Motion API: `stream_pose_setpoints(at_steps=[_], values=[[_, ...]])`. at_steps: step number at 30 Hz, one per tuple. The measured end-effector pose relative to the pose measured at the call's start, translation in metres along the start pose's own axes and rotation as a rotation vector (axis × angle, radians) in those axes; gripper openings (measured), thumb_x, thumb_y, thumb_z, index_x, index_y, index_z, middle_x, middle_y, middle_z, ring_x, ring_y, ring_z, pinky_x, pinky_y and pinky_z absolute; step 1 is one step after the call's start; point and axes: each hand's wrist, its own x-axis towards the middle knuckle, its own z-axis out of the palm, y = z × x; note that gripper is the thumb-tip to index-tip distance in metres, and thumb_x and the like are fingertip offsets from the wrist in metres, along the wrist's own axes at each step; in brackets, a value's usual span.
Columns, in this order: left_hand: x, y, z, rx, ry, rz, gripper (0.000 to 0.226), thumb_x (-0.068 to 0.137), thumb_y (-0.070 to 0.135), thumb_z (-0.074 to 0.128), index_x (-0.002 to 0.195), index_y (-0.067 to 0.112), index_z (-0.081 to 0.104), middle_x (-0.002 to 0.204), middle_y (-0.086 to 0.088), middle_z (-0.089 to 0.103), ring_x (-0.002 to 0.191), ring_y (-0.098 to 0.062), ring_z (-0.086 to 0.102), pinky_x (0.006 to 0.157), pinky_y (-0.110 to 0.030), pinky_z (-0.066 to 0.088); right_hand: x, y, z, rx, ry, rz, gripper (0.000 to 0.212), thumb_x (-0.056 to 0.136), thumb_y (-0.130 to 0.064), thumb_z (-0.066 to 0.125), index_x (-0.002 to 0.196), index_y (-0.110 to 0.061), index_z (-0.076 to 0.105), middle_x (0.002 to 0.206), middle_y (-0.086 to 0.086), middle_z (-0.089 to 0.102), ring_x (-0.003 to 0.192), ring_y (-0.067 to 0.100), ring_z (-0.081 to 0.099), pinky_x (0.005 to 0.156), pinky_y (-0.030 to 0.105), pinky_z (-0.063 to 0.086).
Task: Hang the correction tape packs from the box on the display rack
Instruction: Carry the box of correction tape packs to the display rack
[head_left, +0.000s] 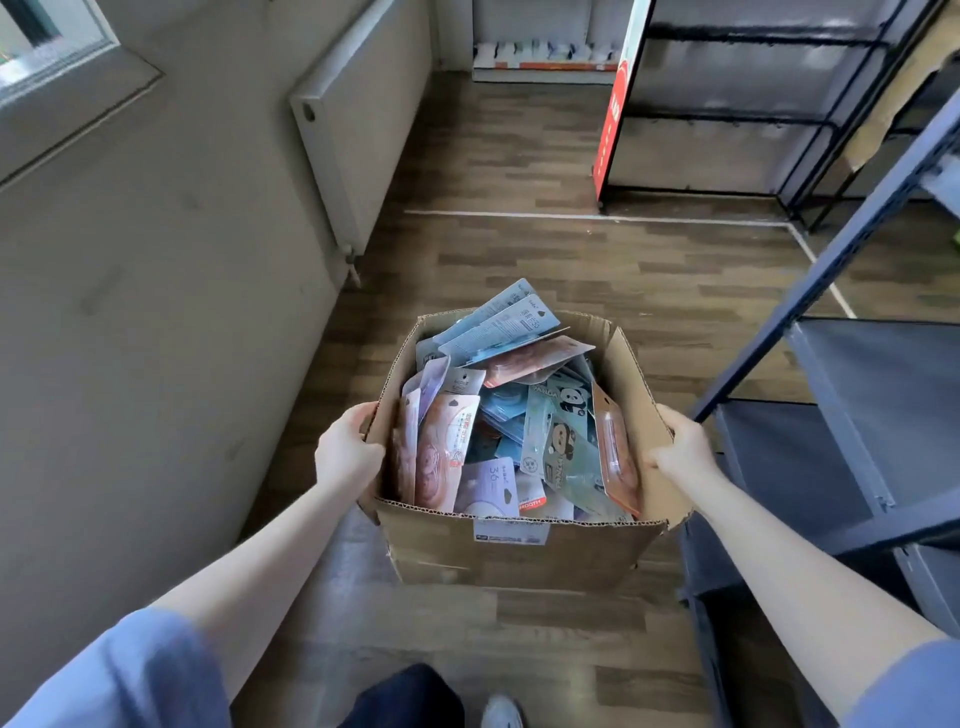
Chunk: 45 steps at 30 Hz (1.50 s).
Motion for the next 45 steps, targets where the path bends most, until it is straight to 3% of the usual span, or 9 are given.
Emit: stream_pose_setpoints(at_steps=[4,8,13,17,21,25,32,37,45], values=[[0.067,0.035,0.02,-0.002,-0.022,0.038,0.053,0.079,0.001,0.055,0.127,0.024,0.057,0.119,0.002,0.064,0.108,-0.021,0.057,0.086,-0.026,0.041,0.064,-0.02,-0.003,-0.032,0.036,0.017,0.077,0.073,0.011,0.062,0.142,-0.016,0.041,0.142,0.007,0.048,0.12,0.031,0.051,0.092,0.04,0.048],[0.154,0.065,0.051,0.009,-0.055,0.064,0.053,0.08,0.0,0.054,0.127,0.023,0.057,0.121,0.0,0.064,0.11,-0.023,0.057,0.086,-0.027,0.04,0.143,-0.04,0.006,-0.026,0.057,0.05,0.078,0.071,0.009,0.061,0.141,-0.022,0.045,0.131,0.005,0.056,0.101,0.03,0.058,0.072,0.032,0.05],[0.282,0.111,0.089,0.04,-0.128,0.105,0.051,0.079,0.0,0.054,0.124,0.025,0.059,0.116,0.0,0.065,0.104,-0.023,0.058,0.083,-0.027,0.041,0.254,-0.072,0.022,0.015,0.074,0.122,0.076,0.07,0.009,0.061,0.138,-0.02,0.048,0.115,0.003,0.06,0.093,0.023,0.054,0.073,0.027,0.042],[0.377,0.168,0.103,0.091,-0.161,0.146,0.051,0.079,-0.001,0.054,0.124,0.023,0.059,0.115,-0.001,0.066,0.104,-0.024,0.058,0.082,-0.026,0.04,0.33,-0.115,0.022,0.088,0.114,0.18,0.074,0.075,0.018,0.056,0.143,-0.008,0.04,0.14,0.011,0.048,0.117,0.025,0.049,0.087,0.03,0.04],[0.448,0.227,0.114,0.11,-0.187,0.212,0.052,0.08,-0.001,0.055,0.127,0.021,0.058,0.118,-0.002,0.065,0.105,-0.024,0.057,0.081,-0.026,0.039,0.391,-0.148,0.009,0.076,0.177,0.221,0.076,0.075,0.014,0.06,0.143,-0.013,0.039,0.143,0.009,0.046,0.122,0.029,0.048,0.091,0.032,0.042],[0.506,0.285,0.136,0.124,-0.212,0.275,0.052,0.079,0.001,0.056,0.125,0.024,0.059,0.115,-0.002,0.067,0.106,-0.029,0.058,0.085,-0.031,0.044,0.449,-0.172,-0.014,0.065,0.248,0.224,0.077,0.071,0.01,0.062,0.14,-0.018,0.046,0.132,0.008,0.056,0.115,0.028,0.054,0.086,0.028,0.043],[0.59,0.381,0.214,0.133,-0.244,0.327,0.05,0.078,0.001,0.056,0.121,0.026,0.062,0.111,-0.002,0.067,0.103,-0.03,0.058,0.082,-0.031,0.045,0.574,-0.179,-0.069,0.02,0.273,0.239,0.076,0.072,0.008,0.061,0.141,-0.019,0.045,0.135,0.008,0.054,0.116,0.027,0.054,0.086,0.026,0.041],[0.642,0.463,0.296,0.118,-0.257,0.291,0.05,0.072,0.004,0.055,0.117,0.025,0.063,0.097,0.0,0.064,0.101,-0.031,0.058,0.083,-0.033,0.045,0.69,-0.169,-0.119,0.043,0.257,0.264,0.075,0.072,0.007,0.059,0.14,-0.022,0.045,0.137,0.007,0.052,0.116,0.027,0.054,0.084,0.026,0.042],[0.712,0.597,0.402,0.083,-0.284,0.234,0.056,0.073,-0.002,0.054,0.118,0.031,0.063,0.096,0.005,0.062,0.102,-0.029,0.058,0.088,-0.036,0.048,0.838,-0.177,-0.225,0.007,0.275,0.274,0.074,0.075,0.007,0.057,0.141,-0.022,0.043,0.141,0.006,0.049,0.12,0.026,0.052,0.081,0.019,0.036]])
